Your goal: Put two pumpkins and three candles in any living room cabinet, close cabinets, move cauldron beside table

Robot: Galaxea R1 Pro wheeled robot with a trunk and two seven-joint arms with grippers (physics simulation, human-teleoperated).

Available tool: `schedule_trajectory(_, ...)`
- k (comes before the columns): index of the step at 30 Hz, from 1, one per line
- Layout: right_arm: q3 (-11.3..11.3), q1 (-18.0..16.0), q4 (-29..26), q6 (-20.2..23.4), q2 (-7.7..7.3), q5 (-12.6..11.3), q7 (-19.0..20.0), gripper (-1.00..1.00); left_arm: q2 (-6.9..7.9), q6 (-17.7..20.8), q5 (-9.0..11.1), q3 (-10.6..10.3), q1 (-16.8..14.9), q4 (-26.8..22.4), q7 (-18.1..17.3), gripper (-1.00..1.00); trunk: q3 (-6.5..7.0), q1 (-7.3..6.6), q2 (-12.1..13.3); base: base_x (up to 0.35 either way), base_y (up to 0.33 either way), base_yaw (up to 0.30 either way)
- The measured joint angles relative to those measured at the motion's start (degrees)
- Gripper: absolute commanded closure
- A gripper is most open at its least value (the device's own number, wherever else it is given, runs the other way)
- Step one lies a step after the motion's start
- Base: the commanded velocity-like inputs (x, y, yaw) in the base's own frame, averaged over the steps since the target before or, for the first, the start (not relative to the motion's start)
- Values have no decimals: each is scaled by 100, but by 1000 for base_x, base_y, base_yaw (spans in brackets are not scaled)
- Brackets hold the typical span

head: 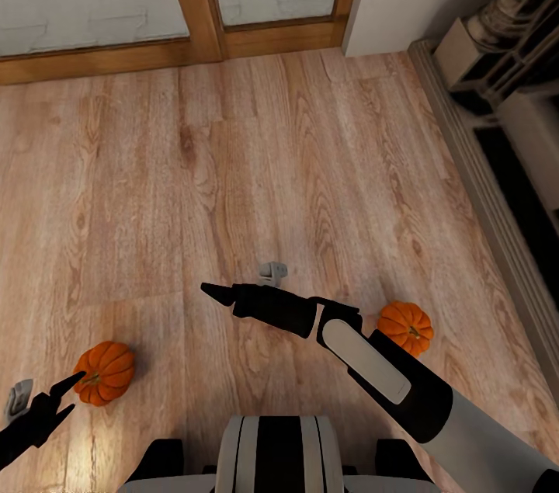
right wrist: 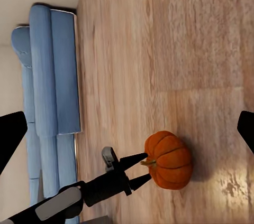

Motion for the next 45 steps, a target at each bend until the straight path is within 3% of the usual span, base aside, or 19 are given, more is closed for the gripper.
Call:
schedule_trajectory(8, 0, 0, 0, 11, 0, 0, 1, -100, -7, 42, 76, 30, -3, -9, -19, -100, -88, 10, -6, 0, 0, 0)
schedule_trajectory(16, 0, 0, -3, 21, 0, -9, 1, -100, -21, 62, -139, 51, -5, -19, -164, -100, -88, 9, -6, 0, 0, 0)
schedule_trajectory(27, 0, 0, -3, 31, 0, -9, 1, -100, -22, 45, -163, -20, -6, -83, -197, -100, -88, 9, -6, 0, 0, 0)
schedule_trajectory(33, -1, 2, -3, 30, 0, -9, 1, -100, -23, -76, -524, -88, -6, -87, -534, -100, -88, 9, -6, 0, 0, 0)
schedule_trajectory(36, 0, 0, -3, 31, 2, -9, 1, -100, -22, -94, -572, -234, -7, -85, -649, -100, -88, 9, -6, 0, 0, 0)
schedule_trajectory(41, -2, 0, -3, 30, 2, -9, 1, -100, -23, -104, -607, -248, -8, -104, -672, -100, -88, 9, -6, 0, 0, 0)
schedule_trajectory(45, -2, 0, -3, 29, 2, -9, 1, -100, -25, -199, -859, -290, -4, -165, -837, -100, -88, 9, -6, 0, 0, 0)
